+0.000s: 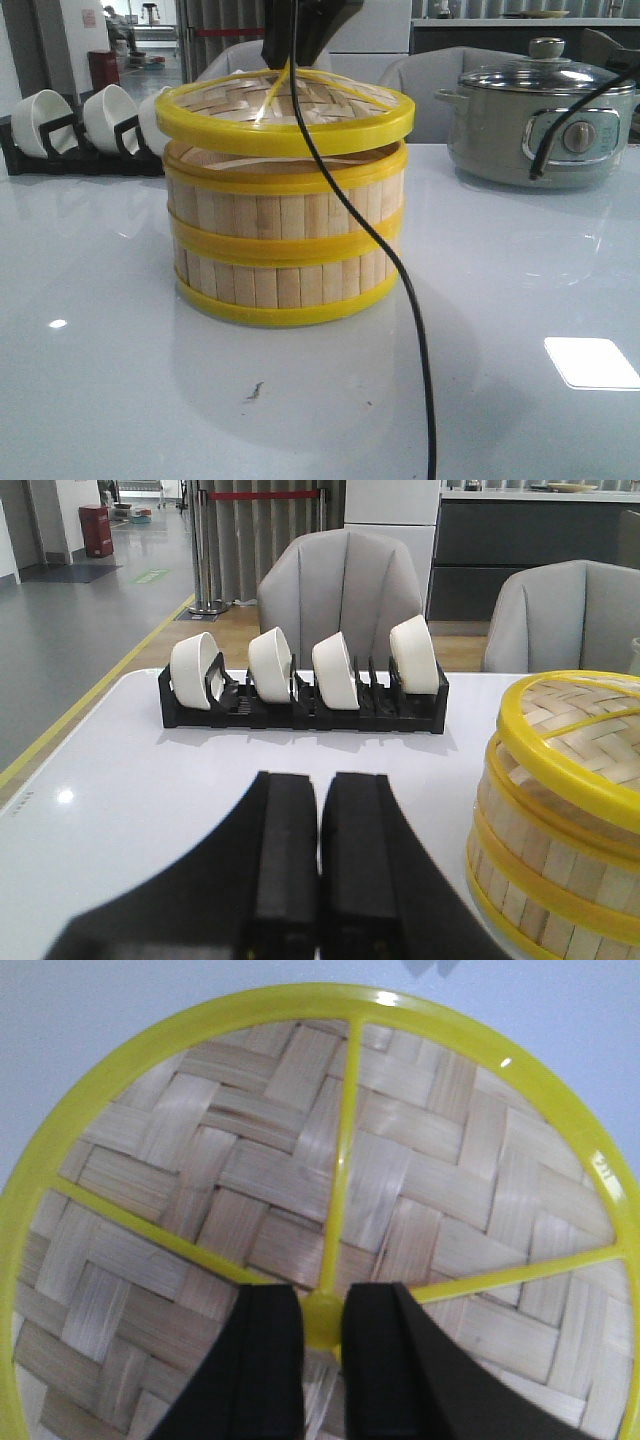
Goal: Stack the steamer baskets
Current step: 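Carry the lid over the stacked baskets and lower it on top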
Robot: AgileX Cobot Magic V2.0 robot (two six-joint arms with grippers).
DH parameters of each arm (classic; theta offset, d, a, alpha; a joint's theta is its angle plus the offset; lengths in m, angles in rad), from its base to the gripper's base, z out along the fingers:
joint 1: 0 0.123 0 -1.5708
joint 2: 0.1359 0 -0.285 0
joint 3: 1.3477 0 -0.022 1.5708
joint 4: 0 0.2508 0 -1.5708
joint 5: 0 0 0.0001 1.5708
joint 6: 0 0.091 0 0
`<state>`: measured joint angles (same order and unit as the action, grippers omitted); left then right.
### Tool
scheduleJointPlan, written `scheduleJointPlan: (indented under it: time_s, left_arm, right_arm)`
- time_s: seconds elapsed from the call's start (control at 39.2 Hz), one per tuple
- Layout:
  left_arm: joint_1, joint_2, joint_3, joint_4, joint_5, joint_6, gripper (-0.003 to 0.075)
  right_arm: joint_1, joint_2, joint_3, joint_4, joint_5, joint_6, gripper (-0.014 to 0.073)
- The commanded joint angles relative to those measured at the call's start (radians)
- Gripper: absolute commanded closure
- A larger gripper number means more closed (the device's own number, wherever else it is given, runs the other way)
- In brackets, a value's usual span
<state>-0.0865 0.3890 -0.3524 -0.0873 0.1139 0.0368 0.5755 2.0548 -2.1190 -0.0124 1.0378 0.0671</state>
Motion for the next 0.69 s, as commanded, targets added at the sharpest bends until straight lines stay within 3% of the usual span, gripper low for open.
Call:
scheduleJointPlan:
  time_s: [0.0,0.66]
  left_arm:
    - [0.001,0.006,-0.029,-0.004,-0.092,-0.01,0.0634]
    - [0.001,0.006,-0.029,-0.004,-0.092,-0.01,0.0634]
  right_arm:
    - [0.0,-0.06,-0.037,-0.008,-0.056,-0.007,0.0538]
    - [0.001,-0.038,-0.037,-0.008,-0.071,-0.007,0.0538]
